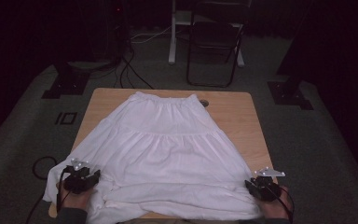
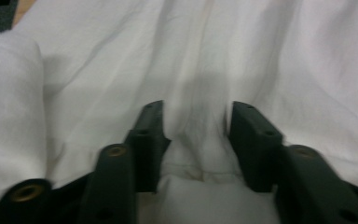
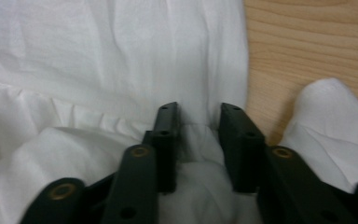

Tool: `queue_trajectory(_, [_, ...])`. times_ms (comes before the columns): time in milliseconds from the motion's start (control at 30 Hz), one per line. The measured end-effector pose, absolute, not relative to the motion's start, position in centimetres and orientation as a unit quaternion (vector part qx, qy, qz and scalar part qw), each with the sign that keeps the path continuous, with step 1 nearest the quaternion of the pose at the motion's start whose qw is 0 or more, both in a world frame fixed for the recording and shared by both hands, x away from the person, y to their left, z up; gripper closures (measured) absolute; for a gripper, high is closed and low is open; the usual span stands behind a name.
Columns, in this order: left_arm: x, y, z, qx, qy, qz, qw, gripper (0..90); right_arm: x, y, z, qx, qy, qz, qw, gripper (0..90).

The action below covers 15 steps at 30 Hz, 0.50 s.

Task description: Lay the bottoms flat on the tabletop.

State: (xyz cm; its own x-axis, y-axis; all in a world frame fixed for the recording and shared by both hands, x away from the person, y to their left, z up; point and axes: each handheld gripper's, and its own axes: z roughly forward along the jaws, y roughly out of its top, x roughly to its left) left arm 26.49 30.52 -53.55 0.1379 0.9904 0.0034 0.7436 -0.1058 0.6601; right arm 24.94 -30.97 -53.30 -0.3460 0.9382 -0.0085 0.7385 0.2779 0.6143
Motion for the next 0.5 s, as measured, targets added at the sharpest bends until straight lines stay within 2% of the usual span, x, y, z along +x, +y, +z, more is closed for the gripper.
queue_trajectory(67, [26.2,30.8,-53.6,0.708,0.610,0.233,0.270,68.0,24.8,-31.0,-53.3,0.537,0.780,0.260,0.191,78.8])
queue_trajectory(100, [26.2,30.8,-53.6,0.708,0.610,0.233,0.270,72.3,24.8,-31.0,-53.3,0.537,0.780,0.260,0.191,78.8])
queue_trajectory(133, [26.2,30.8,-53.6,0.708,0.610,0.233,0.270,72.3,24.7,-31.0,-53.3,0.536,0.780,0.258,0.192,78.8])
queue_trajectory(167, [25.9,30.9,-53.5,0.714,0.605,0.230,0.269,80.1,24.4,-31.2,-53.2,0.534,0.783,0.253,0.195,83.8])
queue_trajectory(200, [25.8,30.7,-53.5,0.716,0.602,0.230,0.267,82.4,24.3,-31.3,-53.2,0.536,0.782,0.252,0.195,84.4])
queue_trajectory(500, [23.9,29.7,-53.4,0.728,0.592,0.206,0.278,85.1,22.8,-32.5,-53.1,0.548,0.776,0.236,0.203,85.3])
